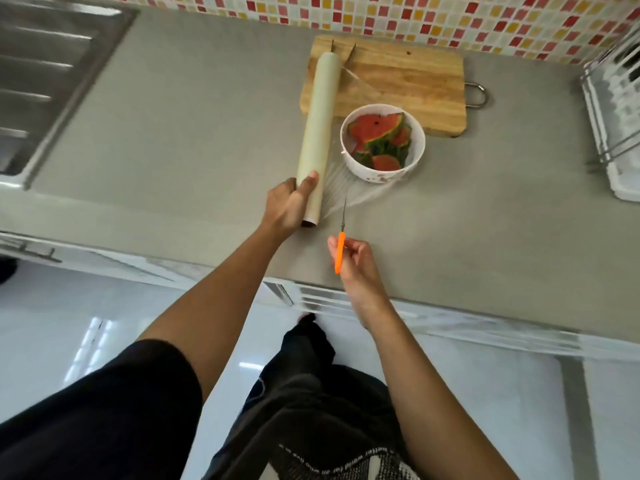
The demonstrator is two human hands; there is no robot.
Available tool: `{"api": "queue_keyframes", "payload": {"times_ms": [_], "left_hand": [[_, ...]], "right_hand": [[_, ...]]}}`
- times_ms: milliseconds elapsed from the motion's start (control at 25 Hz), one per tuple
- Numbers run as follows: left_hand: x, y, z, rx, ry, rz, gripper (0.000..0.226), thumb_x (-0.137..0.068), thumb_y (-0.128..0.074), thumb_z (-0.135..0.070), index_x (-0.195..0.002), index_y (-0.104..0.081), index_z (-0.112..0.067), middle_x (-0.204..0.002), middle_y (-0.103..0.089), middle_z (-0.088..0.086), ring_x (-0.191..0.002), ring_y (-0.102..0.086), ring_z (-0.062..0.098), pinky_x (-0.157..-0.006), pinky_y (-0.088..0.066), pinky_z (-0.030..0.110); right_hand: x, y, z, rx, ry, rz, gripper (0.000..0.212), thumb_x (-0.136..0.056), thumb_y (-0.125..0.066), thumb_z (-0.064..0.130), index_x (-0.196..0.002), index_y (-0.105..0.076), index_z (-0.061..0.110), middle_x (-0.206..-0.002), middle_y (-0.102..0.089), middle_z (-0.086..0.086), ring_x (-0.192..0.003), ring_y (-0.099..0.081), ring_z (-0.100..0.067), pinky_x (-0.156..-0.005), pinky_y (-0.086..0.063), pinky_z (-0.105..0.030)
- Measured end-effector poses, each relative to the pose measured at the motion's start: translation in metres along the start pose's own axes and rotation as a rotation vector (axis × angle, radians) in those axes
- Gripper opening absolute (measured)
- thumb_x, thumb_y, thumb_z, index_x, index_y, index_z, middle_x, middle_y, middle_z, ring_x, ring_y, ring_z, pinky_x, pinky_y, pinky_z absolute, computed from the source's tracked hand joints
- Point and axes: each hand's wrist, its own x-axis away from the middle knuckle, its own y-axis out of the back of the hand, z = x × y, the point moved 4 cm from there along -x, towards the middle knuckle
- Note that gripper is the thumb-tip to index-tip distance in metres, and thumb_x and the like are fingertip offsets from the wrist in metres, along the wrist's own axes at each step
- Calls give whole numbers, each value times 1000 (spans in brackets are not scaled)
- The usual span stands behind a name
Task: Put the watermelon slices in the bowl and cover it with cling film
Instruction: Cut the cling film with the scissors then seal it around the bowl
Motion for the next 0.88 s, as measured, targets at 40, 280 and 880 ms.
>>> {"api": "queue_keyframes", "payload": {"times_ms": [40,280,880], "left_hand": [[0,0,0,9,4,1,54,-89,-48,-55,-97,-65,-4,-103,-64,16,-96,-58,32,-81,-45,38],[0,-2,4,26,-1,14,49,-86,-49,-57,-91,-64,-10,-95,-61,9,-81,-55,24,-66,-39,31],[-4,2,4,73,43,55,43,-84,-50,-58,-74,-59,-18,-80,-59,2,-70,-57,19,-56,-40,28]], "right_hand": [[8,1,-8,2,-27,-2,23,-90,-57,24,-102,-45,8,-83,-59,10,-63,-56,21,-57,-39,1],[32,1,-35,68,-85,48,13,-90,-56,30,-82,-50,22,-68,-64,15,-63,-58,19,-58,-39,2],[-14,-18,-20,106,-77,187,36,-91,-53,36,-59,-46,20,-48,-48,17,-57,-49,4,-85,-43,-24]]}}
